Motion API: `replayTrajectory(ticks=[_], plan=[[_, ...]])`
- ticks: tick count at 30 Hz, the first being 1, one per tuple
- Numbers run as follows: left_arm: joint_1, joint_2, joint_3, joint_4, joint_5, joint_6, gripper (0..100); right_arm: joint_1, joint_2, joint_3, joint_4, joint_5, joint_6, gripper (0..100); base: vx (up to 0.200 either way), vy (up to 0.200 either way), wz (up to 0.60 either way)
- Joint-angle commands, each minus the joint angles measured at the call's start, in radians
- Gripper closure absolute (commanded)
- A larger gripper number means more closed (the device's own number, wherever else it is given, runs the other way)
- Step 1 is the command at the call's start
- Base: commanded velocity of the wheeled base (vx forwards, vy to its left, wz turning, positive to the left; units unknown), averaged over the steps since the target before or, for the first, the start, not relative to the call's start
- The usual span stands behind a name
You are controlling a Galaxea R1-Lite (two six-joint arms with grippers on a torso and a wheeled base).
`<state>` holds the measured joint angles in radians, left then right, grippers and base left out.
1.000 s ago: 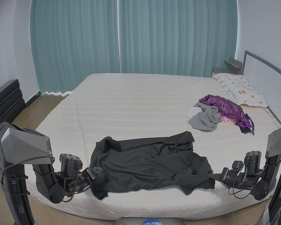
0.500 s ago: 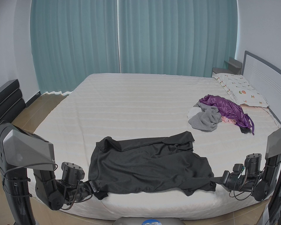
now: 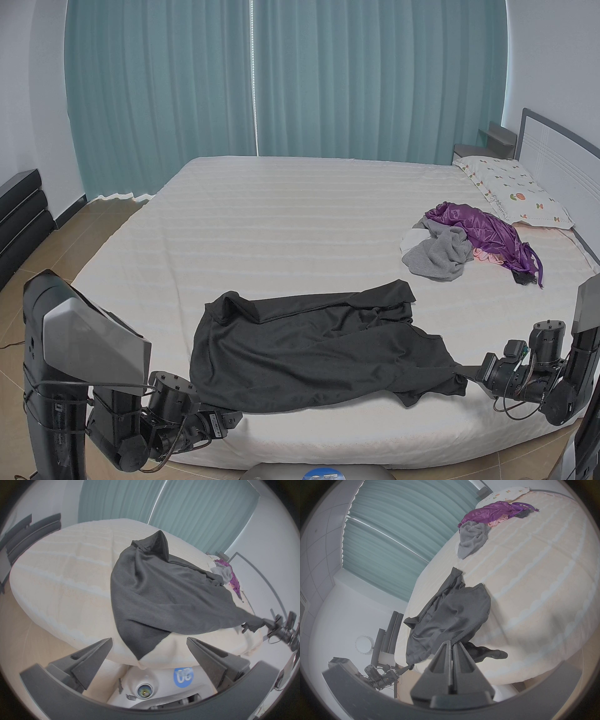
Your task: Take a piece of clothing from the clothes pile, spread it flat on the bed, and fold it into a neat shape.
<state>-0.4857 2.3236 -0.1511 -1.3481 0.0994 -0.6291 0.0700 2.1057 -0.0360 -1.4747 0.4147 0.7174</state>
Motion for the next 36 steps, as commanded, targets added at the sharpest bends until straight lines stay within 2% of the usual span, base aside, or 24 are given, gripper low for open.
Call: replayTrajectory(ticks=[1, 6, 7, 12, 14, 15, 17, 21, 25, 31, 35, 36], plan=[[-0.01, 0.071, -0.004, -0.011, 0.019, 0.026, 0, -0.013, -0.038, -0.001, -0.001, 0.001, 0.002, 100, 0.0, 0.0, 0.0], [0.006, 0.072, -0.012, -0.009, 0.037, 0.071, 0, -0.015, -0.035, -0.004, -0.001, 0.003, 0.007, 100, 0.0, 0.0, 0.0], [0.035, 0.076, -0.022, -0.002, 0.072, 0.108, 0, -0.016, -0.035, -0.004, -0.003, 0.003, 0.007, 100, 0.0, 0.0, 0.0], [0.131, 0.079, -0.061, -0.002, 0.131, 0.17, 0, -0.024, -0.038, -0.002, -0.003, 0.001, 0.007, 100, 0.0, 0.0, 0.0], [0.147, 0.079, -0.064, -0.002, 0.138, 0.18, 0, -0.027, -0.038, -0.002, -0.003, 0.003, 0.007, 100, 0.0, 0.0, 0.0], [0.208, 0.074, -0.074, -0.002, 0.174, 0.227, 0, -0.035, -0.036, -0.004, -0.003, 0.003, 0.007, 100, 0.0, 0.0, 0.0], [0.256, 0.068, -0.084, -0.003, 0.194, 0.256, 0, -0.036, -0.035, -0.002, -0.003, 0.003, 0.007, 100, 0.0, 0.0, 0.0], [0.328, 0.025, -0.096, -0.009, 0.209, 0.282, 0, -0.036, -0.03, -0.002, -0.003, 0.003, 0.007, 100, 0.0, 0.0, 0.0], [0.391, -0.098, -0.093, 0.0, 0.207, 0.296, 0, -0.039, -0.03, -0.001, -0.003, 0.004, 0.007, 100, 0.0, 0.0, 0.0], [0.417, -0.193, -0.067, 0.001, 0.187, 0.321, 0, -0.039, -0.03, 0.008, -0.003, 0.006, 0.008, 100, 0.0, 0.0, 0.0], [0.363, -0.156, -0.042, 0.001, 0.118, 0.298, 0, -0.039, -0.024, 0.01, -0.003, 0.006, 0.008, 100, 0.0, 0.0, 0.0], [0.332, -0.115, -0.044, 0.0, 0.097, 0.258, 0, -0.039, -0.024, 0.01, -0.003, 0.006, 0.008, 100, 0.0, 0.0, 0.0]])
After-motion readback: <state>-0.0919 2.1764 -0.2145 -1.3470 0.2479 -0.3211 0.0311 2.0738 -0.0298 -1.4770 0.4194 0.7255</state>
